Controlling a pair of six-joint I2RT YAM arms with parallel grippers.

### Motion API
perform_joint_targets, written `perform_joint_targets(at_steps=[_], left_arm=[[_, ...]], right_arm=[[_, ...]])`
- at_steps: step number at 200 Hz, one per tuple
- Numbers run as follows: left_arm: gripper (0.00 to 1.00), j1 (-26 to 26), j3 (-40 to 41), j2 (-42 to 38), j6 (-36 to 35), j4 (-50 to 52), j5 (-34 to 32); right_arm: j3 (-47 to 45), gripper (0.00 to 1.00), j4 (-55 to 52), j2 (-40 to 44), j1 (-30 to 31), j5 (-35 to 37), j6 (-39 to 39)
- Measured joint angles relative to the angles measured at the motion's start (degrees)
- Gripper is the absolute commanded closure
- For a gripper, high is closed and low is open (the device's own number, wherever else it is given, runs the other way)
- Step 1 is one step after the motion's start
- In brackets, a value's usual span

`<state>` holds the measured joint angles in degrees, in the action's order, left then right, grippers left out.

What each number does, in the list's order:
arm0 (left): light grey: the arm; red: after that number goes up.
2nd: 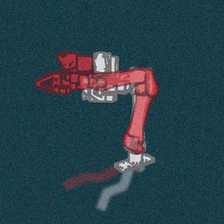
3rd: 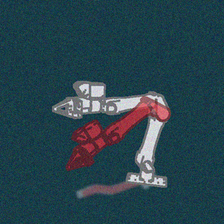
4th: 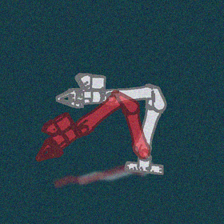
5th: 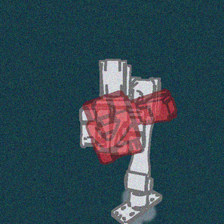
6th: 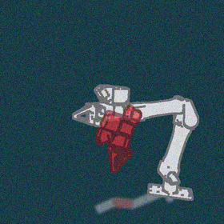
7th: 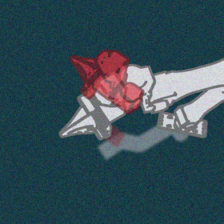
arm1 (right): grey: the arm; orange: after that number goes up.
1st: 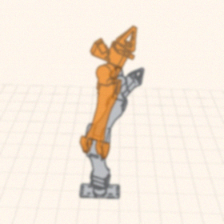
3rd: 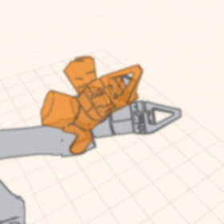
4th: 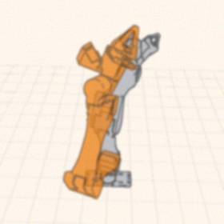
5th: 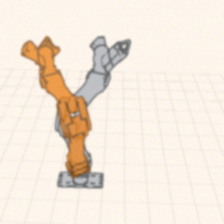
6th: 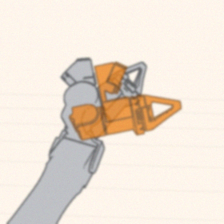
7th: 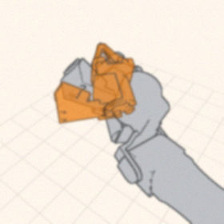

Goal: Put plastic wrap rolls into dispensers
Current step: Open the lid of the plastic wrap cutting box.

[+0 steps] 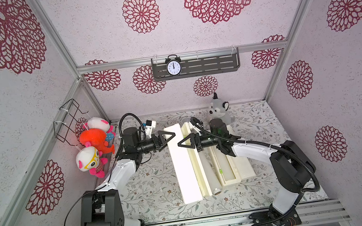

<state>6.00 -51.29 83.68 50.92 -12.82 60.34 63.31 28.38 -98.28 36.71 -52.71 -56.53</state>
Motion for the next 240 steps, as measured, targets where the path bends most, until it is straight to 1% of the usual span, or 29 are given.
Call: perform_joint_targets(at_steps=[5,16,25,37,50,106,173,191,207,221,230,240], left_arm=[[0.00,0.0,0.2,0.0,0.3,-0.6,0.0],[0.07,0.2,0.4,0.0,0.8,-1.5,0.0],[0.12,0.4,0.4,0.0,0.8,-1.7,0.0],[0.15,0.4,0.3,0.0,0.7,-1.9,0.0],[0.15,0.4,0.4,0.0,0.7,-1.9,0.0],[0.16,0.5,2.3,0.0,2.2,-4.4,-0.9],[0.19,0.3,4.7,0.0,4.6,-8.0,-1.6],[0.19,-0.1,5.4,0.0,6.2,-10.3,-1.5],[0.15,-0.5,6.3,0.0,7.6,-12.3,-1.5],[0.05,-0.6,6.8,0.3,8.5,-13.7,-1.3],[0.01,-0.6,7.1,0.3,8.8,-14.5,-1.3],[0.02,-0.6,7.2,0.3,9.1,-15.2,-1.3]], right_arm=[[0.1,0.35,0.0,0.0,0.0,0.0,0.0],[0.3,0.35,-0.2,0.0,0.0,0.1,0.0],[0.5,0.32,-0.3,0.0,0.0,0.1,0.0],[0.6,0.27,-0.4,0.0,0.0,0.0,0.0],[0.6,0.21,-0.4,0.0,0.0,0.0,0.0],[0.6,0.01,-2.3,0.3,0.2,0.7,0.2],[0.5,0.01,-8.0,2.2,0.5,4.3,3.7],[0.4,0.03,-8.0,2.7,0.5,4.7,4.0],[-0.2,0.11,-7.5,2.8,0.5,4.7,3.9],[-0.3,0.15,-7.2,2.8,0.5,4.6,3.4],[-0.5,0.17,-7.1,2.8,0.5,4.6,3.4],[-0.6,0.19,-6.8,2.8,0.5,4.5,3.2]])
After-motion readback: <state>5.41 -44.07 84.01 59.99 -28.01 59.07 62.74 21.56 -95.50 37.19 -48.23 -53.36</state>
